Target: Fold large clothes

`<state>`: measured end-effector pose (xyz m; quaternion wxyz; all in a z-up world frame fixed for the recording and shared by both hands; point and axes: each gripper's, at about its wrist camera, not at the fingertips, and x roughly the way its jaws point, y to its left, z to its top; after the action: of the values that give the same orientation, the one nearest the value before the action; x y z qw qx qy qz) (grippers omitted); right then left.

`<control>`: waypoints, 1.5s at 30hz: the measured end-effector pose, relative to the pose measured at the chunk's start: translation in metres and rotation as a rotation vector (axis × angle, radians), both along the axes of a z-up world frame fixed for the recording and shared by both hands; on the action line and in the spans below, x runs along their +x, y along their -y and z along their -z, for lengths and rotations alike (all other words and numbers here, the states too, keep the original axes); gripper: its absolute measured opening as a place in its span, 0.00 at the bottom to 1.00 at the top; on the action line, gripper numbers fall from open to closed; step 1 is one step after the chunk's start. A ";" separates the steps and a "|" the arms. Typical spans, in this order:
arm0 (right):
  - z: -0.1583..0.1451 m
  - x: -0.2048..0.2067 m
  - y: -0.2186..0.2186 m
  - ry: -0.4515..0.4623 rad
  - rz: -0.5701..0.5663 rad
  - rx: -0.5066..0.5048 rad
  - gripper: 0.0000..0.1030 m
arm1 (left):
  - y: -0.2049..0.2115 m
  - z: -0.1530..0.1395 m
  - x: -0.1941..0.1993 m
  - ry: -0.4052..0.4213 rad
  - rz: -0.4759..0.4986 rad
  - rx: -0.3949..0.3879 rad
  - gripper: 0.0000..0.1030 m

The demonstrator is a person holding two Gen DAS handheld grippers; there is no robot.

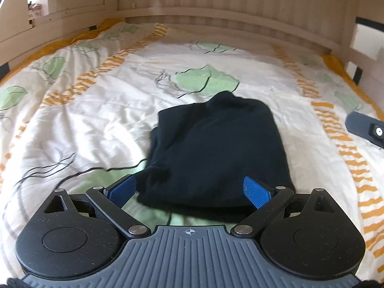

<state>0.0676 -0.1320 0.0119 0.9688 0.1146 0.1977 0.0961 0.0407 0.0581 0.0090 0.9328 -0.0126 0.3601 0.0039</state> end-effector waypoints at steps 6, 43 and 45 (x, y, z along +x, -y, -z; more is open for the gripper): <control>0.005 -0.020 -0.008 -0.025 -0.008 -0.018 0.99 | -0.002 -0.008 -0.013 -0.011 -0.034 0.001 0.95; 0.017 -0.064 -0.034 -0.173 -0.006 -0.133 0.99 | 0.004 -0.008 -0.055 -0.026 -0.026 0.057 0.94; 0.018 -0.063 -0.035 -0.194 -0.002 -0.142 0.99 | 0.003 -0.008 -0.055 -0.028 -0.027 0.058 0.94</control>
<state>0.0045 -0.0969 -0.0062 0.9507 0.0540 0.2969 0.0715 -0.0141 0.0548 0.0170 0.9276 0.0097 0.3725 0.0272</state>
